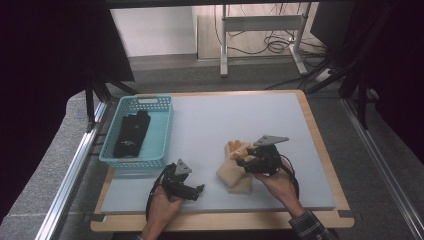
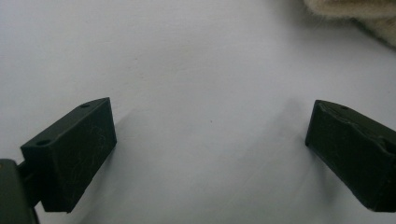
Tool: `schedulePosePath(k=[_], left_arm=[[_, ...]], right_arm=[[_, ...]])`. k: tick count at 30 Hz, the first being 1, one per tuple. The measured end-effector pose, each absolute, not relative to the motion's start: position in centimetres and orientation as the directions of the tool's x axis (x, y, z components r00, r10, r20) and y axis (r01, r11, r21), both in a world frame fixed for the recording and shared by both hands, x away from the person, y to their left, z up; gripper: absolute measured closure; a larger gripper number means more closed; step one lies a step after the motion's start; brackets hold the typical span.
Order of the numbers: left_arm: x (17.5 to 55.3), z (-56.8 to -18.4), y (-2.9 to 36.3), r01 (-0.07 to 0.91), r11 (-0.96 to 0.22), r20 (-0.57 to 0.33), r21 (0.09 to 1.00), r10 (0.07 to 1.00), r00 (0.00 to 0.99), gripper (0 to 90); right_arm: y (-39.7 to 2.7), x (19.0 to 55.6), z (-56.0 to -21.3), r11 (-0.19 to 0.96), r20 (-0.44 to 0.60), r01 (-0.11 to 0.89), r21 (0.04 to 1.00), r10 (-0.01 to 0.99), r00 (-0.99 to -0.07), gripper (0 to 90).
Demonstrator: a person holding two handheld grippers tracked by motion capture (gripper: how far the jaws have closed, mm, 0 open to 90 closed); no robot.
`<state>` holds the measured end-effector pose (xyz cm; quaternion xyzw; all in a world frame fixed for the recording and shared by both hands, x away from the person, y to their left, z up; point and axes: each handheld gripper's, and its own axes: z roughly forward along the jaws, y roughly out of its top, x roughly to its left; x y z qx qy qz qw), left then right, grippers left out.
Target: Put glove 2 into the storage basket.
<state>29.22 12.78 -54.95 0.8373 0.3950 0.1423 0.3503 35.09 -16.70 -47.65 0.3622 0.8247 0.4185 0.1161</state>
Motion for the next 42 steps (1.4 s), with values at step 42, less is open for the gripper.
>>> schedulePosePath(k=[42], left_arm=[[29.2, -55.0, 12.8, 0.561, -0.443, -0.039, 0.700, 0.760, 0.648, 2.1]], right_arm=[[-17.7, 39.9, -49.4, 0.355, 0.098, 0.556, 0.752, 0.773, -0.626, 48.6]])
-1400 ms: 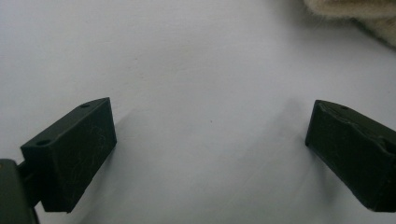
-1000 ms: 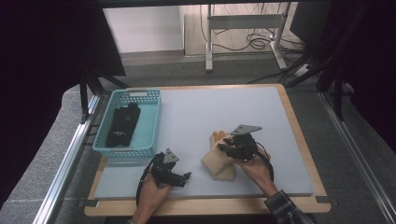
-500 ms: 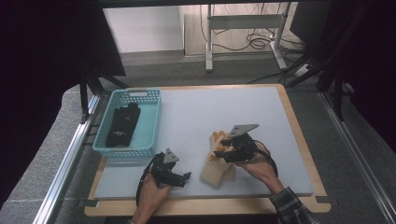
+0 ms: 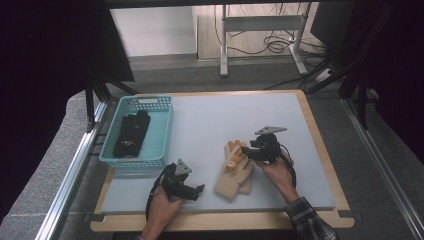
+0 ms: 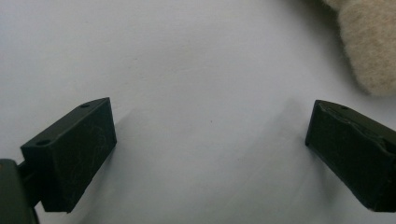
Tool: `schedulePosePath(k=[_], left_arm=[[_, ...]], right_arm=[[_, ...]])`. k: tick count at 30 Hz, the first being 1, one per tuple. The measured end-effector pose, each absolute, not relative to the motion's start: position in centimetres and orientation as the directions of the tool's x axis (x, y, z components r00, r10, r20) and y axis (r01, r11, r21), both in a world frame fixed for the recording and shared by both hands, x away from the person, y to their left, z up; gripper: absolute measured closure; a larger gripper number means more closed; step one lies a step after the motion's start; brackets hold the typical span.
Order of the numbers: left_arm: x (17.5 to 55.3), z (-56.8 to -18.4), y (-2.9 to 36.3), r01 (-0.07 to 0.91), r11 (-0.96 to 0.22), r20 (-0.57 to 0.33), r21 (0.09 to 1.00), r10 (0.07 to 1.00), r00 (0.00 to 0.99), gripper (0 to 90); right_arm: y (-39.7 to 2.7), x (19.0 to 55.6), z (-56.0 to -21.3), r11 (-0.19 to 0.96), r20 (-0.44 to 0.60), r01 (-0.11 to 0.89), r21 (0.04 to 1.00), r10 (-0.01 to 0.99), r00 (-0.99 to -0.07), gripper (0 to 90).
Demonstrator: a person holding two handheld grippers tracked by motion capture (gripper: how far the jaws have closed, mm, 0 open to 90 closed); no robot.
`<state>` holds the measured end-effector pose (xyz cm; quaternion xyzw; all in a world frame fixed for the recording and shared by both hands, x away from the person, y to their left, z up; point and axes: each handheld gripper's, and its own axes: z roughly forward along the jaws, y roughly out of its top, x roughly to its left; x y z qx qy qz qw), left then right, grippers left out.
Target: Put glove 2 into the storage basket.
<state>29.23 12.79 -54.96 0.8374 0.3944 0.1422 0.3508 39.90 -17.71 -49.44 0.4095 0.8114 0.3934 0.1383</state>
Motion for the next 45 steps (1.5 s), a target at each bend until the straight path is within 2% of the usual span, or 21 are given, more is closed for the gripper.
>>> schedulePosePath(k=[3, 6, 8, 11, 14, 20, 22, 26, 37, 41, 45], left_arm=[[29.2, -55.0, 12.8, 0.561, -0.443, -0.038, 0.700, 0.760, 0.648, 2.1], [29.2, -55.0, 12.8, 0.561, -0.442, -0.039, 0.700, 0.760, 0.648, 2.1], [29.2, -55.0, 12.8, 0.561, -0.442, -0.039, 0.700, 0.760, 0.648, 2.1], [29.2, -55.0, 12.8, 0.561, -0.442, -0.039, 0.700, 0.761, 0.648, 2.1], [29.2, -55.0, 12.8, 0.561, -0.442, -0.039, 0.700, 0.761, 0.648, 2.1], [29.2, -54.9, 12.8, 0.561, -0.445, -0.037, 0.698, 0.760, 0.649, 2.1], [29.2, -54.9, 12.8, 0.561, -0.445, -0.037, 0.698, 0.760, 0.649, 2.1], [29.2, -54.9, 12.8, 0.560, -0.449, -0.034, 0.696, 0.758, 0.651, 2.1], [29.2, -55.0, 12.8, 0.560, -0.443, -0.037, 0.700, 0.761, 0.648, 2.1], [29.2, -55.0, 12.8, 0.559, -0.443, -0.037, 0.701, 0.761, 0.648, 2.1], [29.2, -54.9, 12.8, 0.560, -0.444, -0.037, 0.700, 0.760, 0.649, 2.1]], right_arm=[[-17.4, 41.3, -50.5, 0.337, 0.131, 0.591, 0.733, 0.783, -0.608, 52.3], [-17.0, 41.7, -51.7, 0.364, 0.133, 0.613, 0.702, 0.778, -0.614, 74.5], [-16.9, 41.3, -51.7, 0.375, 0.110, 0.585, 0.719, 0.770, -0.629, 82.9], [-16.9, 40.5, -50.5, 0.396, 0.056, 0.536, 0.746, 0.764, -0.643, 85.1], [-17.0, 40.1, -48.6, 0.379, 0.046, 0.494, 0.782, 0.756, -0.652, 85.3], [-15.4, 41.8, -47.3, 0.408, 0.010, 0.453, 0.793, 0.734, -0.680, 85.2], [-14.5, 42.8, -48.2, 0.425, 0.010, 0.458, 0.781, 0.724, -0.690, 82.7], [-14.1, 43.6, -49.5, 0.436, 0.002, 0.482, 0.760, 0.741, -0.672, 71.7], [-15.3, 37.0, -46.1, 0.400, 0.088, 0.501, 0.768, 0.708, -0.701, 52.7], [-14.2, 34.9, -46.5, 0.409, 0.096, 0.518, 0.751, 0.709, -0.698, 44.3], [-12.8, 34.3, -48.2, 0.400, 0.126, 0.557, 0.728, 0.720, -0.682, 39.3]])
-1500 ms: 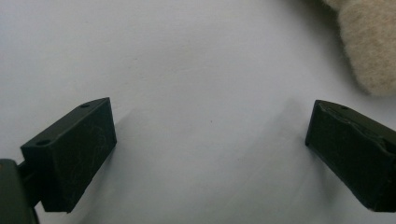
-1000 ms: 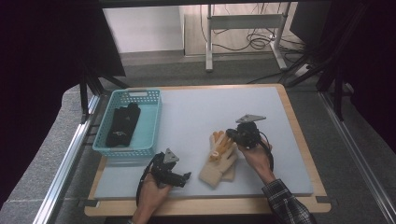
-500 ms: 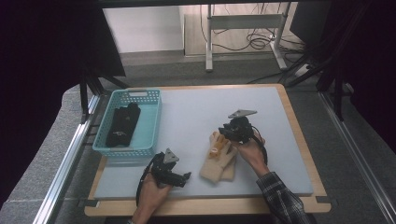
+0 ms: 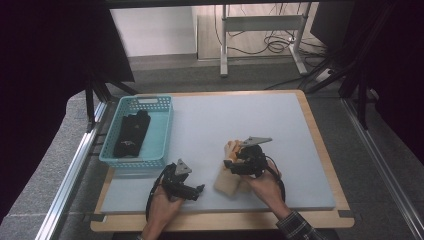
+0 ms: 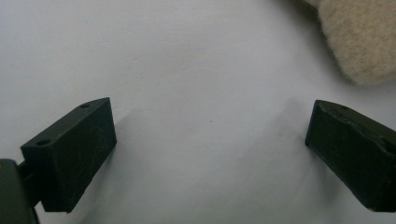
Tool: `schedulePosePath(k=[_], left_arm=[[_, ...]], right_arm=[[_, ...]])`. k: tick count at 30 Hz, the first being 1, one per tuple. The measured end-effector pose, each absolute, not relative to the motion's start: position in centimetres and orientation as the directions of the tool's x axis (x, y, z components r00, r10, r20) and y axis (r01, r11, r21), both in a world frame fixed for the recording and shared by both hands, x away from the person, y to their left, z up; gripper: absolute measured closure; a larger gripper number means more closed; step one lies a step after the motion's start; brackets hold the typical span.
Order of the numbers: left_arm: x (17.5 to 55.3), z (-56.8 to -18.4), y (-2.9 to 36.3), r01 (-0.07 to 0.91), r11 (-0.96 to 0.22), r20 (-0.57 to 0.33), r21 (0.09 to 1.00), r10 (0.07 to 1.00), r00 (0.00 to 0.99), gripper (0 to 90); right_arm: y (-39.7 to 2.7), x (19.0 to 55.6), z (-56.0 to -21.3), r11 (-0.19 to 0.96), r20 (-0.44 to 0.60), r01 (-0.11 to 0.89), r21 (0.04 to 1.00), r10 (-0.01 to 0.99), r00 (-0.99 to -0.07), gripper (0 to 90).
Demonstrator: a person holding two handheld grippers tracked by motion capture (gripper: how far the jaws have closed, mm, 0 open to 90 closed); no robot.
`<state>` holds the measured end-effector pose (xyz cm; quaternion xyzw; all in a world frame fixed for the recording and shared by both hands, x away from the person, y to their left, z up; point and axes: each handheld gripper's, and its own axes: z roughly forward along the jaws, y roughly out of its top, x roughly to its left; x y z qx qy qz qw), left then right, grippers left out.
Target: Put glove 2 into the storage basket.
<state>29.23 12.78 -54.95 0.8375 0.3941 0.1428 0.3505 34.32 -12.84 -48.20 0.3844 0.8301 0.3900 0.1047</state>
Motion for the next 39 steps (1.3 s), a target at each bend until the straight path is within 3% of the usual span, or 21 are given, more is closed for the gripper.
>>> schedulePosePath(k=[2, 4, 6, 12, 20, 27, 33, 39], left_arm=[[29.2, -55.0, 12.8, 0.561, -0.442, -0.038, 0.700, 0.761, 0.648, 2.1], [29.2, -55.0, 12.8, 0.561, -0.442, -0.038, 0.700, 0.761, 0.647, 2.1], [29.2, -55.0, 12.8, 0.560, -0.443, -0.038, 0.700, 0.761, 0.648, 2.1], [29.2, -55.0, 12.8, 0.559, -0.443, -0.037, 0.701, 0.761, 0.648, 2.1], [29.2, -54.9, 12.8, 0.560, -0.444, -0.036, 0.700, 0.760, 0.649, 2.1], [29.2, -55.0, 12.8, 0.560, -0.443, -0.037, 0.700, 0.760, 0.648, 2.1], [29.2, -55.0, 12.8, 0.561, -0.441, -0.039, 0.701, 0.761, 0.647, 2.1], [29.2, -55.0, 12.8, 0.560, -0.443, -0.038, 0.700, 0.760, 0.648, 2.1]], right_arm=[[-12.3, 34.2, -49.2, 0.408, 0.104, 0.554, 0.725, 0.731, -0.674, 40.9], [-11.9, 33.8, -49.8, 0.451, 0.029, 0.512, 0.731, 0.730, -0.683, 55.4], [-11.9, 33.6, -49.7, 0.486, -0.020, 0.471, 0.737, 0.711, -0.702, 61.6], [-13.8, 34.0, -47.6, 0.548, -0.051, 0.371, 0.749, 0.607, -0.793, 65.7], [-15.2, 36.1, -44.6, 0.657, -0.069, 0.274, 0.703, 0.445, -0.893, 65.8], [-14.6, 37.0, -47.4, 0.703, -0.027, 0.273, 0.656, 0.383, -0.923, 62.8], [-16.0, 37.2, -47.8, 0.604, 0.031, 0.313, 0.733, 0.431, -0.902, 44.3], [-18.7, 37.0, -46.8, 0.511, 0.052, 0.381, 0.771, 0.545, -0.837, 44.3]])
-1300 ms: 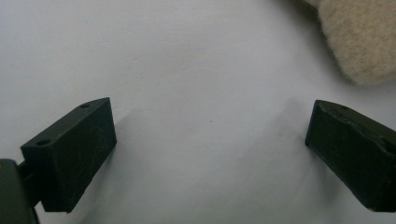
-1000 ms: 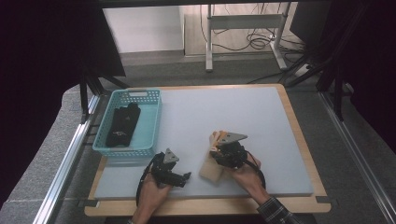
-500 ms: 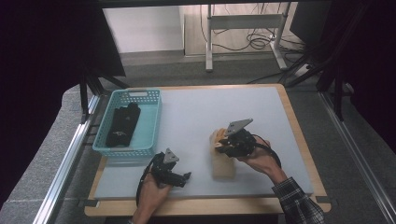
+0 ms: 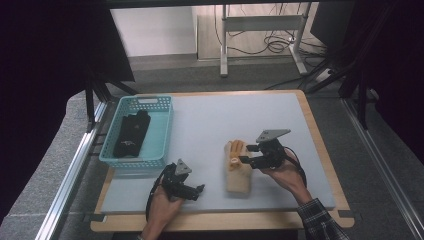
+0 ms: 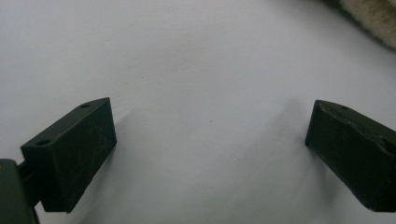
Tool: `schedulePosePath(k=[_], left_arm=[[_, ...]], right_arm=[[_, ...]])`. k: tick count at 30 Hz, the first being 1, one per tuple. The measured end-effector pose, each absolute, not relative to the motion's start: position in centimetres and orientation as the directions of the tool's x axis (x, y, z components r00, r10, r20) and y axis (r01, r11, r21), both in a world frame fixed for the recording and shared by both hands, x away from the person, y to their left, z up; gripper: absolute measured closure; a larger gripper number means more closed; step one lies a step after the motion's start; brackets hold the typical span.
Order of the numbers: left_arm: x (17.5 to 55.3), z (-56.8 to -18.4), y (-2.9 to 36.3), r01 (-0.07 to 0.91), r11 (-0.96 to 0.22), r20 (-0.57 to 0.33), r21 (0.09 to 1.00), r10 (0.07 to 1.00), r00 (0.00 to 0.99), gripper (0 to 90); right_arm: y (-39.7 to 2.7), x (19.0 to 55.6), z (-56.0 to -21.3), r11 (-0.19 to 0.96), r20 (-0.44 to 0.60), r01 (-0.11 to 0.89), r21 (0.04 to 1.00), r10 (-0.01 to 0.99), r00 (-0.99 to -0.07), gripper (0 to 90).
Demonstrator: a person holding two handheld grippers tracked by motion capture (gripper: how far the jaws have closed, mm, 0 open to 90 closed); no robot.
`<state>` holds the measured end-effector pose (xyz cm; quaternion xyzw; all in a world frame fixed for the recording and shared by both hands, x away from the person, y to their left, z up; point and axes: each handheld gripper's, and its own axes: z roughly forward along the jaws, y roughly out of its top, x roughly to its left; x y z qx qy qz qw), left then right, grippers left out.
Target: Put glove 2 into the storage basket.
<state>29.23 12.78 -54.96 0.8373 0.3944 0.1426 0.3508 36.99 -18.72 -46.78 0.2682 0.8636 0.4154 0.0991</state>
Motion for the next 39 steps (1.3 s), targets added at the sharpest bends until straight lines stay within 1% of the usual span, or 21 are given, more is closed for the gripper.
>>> schedulePosePath(k=[2, 4, 7, 9, 12, 16, 23, 29, 33, 35, 39], left_arm=[[29.2, -55.0, 12.8, 0.559, -0.445, -0.036, 0.700, 0.759, 0.650, 2.1], [29.2, -55.0, 12.8, 0.560, -0.444, -0.037, 0.700, 0.760, 0.649, 2.1], [29.2, -55.0, 12.8, 0.561, -0.443, -0.038, 0.699, 0.760, 0.648, 2.1], [29.2, -55.0, 12.8, 0.561, -0.443, -0.038, 0.700, 0.760, 0.648, 2.1], [29.2, -55.0, 12.8, 0.560, -0.443, -0.037, 0.700, 0.760, 0.648, 2.1], [29.2, -54.9, 12.8, 0.561, -0.444, -0.038, 0.699, 0.760, 0.649, 2.1], [29.2, -54.9, 12.8, 0.562, -0.442, -0.039, 0.699, 0.761, 0.648, 2.3], [29.2, -54.9, 12.9, 0.567, -0.431, -0.046, 0.702, 0.767, 0.640, 3.5], [29.2, -54.9, 13.0, 0.575, -0.425, -0.048, 0.699, 0.774, 0.631, 2.4], [29.2, -54.9, 13.1, 0.573, -0.437, -0.033, 0.694, 0.775, 0.631, 2.2], [29.1, -54.9, 14.0, 0.583, -0.428, -0.038, 0.691, 0.784, 0.620, 1.2]], right_arm=[[-19.6, 36.8, -47.1, 0.500, 0.045, 0.400, 0.768, 0.581, -0.813, 51.3], [-20.4, 36.5, -47.5, 0.491, 0.053, 0.427, 0.759, 0.607, -0.793, 62.7], [-21.2, 36.1, -48.3, 0.485, 0.064, 0.450, 0.750, 0.624, -0.779, 74.4], [-21.6, 35.8, -48.8, 0.477, 0.073, 0.460, 0.749, 0.630, -0.773, 79.3], [-21.8, 35.3, -49.6, 0.476, 0.086, 0.474, 0.741, 0.633, -0.770, 83.4], [-21.7, 34.5, -50.8, 0.488, 0.091, 0.481, 0.729, 0.627, -0.774, 85.3], [-21.6, 33.3, -52.8, 0.510, 0.099, 0.485, 0.710, 0.611, -0.785, 85.9], [-21.4, 32.7, -53.0, 0.495, 0.122, 0.477, 0.726, 0.590, -0.798, 86.0], [-20.7, 32.5, -53.1, 0.497, 0.123, 0.466, 0.732, 0.576, -0.808, 86.0], [-20.3, 32.5, -53.2, 0.498, 0.126, 0.462, 0.733, 0.569, -0.813, 86.0], [-19.2, 32.4, -53.3, 0.506, 0.124, 0.450, 0.736, 0.552, -0.825, 85.8]])
